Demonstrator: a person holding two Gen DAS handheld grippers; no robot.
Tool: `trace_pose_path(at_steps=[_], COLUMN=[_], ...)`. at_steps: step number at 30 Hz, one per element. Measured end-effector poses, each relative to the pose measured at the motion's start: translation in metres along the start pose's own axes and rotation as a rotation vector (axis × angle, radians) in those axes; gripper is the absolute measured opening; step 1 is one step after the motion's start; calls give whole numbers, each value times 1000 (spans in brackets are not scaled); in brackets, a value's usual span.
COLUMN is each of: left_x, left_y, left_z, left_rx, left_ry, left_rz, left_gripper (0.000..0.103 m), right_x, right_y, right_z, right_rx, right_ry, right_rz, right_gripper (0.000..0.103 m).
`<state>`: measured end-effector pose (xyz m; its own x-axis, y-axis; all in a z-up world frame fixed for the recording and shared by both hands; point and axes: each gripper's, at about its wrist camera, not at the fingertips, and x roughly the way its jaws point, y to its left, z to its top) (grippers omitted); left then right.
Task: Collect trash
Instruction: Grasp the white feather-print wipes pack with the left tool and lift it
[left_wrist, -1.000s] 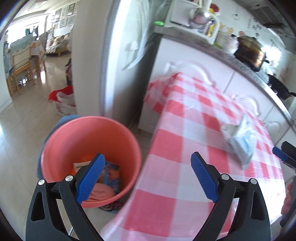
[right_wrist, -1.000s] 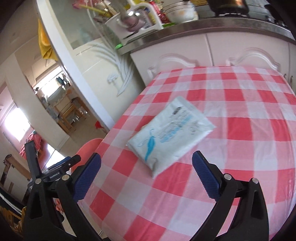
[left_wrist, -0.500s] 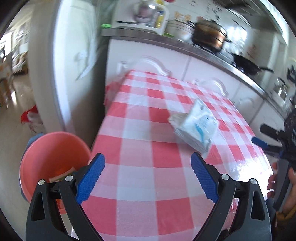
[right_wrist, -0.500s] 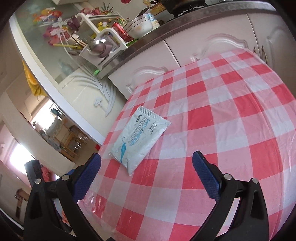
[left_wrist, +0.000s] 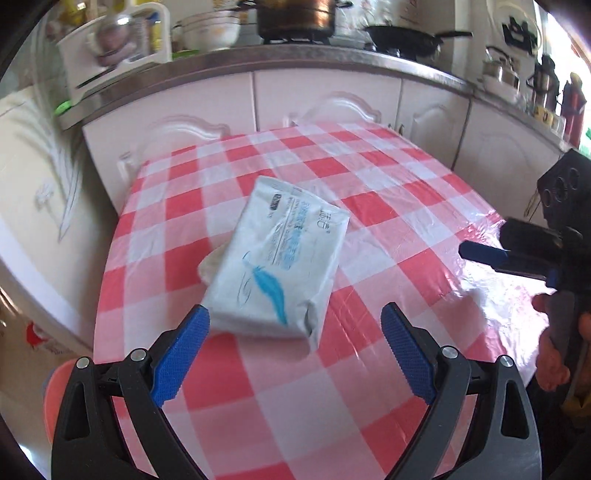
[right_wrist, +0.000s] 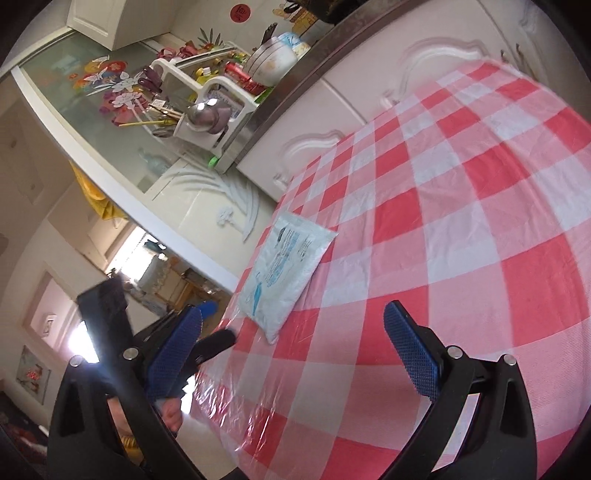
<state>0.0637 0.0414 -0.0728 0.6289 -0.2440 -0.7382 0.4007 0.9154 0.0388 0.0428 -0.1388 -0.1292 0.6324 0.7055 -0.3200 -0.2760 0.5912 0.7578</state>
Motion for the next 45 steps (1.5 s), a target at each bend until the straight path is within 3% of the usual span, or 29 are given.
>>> trace_pose_path(at_steps=[6, 10, 17, 28, 34, 39, 45], left_x=[42, 56, 75, 74, 80, 78, 76], left_y=[-7, -6, 5, -6, -16, -13, -11], left_z=[22, 32, 40, 36, 29, 27, 26], left_rx=[102, 145, 106, 118, 192, 165, 143], left_ry=[96, 111, 157, 152, 152, 113, 76], left_rz=[57, 87, 70, 103, 170, 176, 210], left_gripper=[93, 93, 93, 93, 95, 94, 84], right_x=[4, 1, 5, 0, -3, 0, -2], right_y=[-1, 0, -12, -6, -18, -27, -26], right_z=[-10, -10, -8, 0, 8, 9, 9], right_rx=[9, -10, 36, -7, 49, 99, 93], right_ry=[34, 45, 73, 72, 63, 78, 66], right_rz=[111, 143, 218, 282, 341, 359, 332], right_gripper=[99, 99, 99, 99, 99, 99, 99])
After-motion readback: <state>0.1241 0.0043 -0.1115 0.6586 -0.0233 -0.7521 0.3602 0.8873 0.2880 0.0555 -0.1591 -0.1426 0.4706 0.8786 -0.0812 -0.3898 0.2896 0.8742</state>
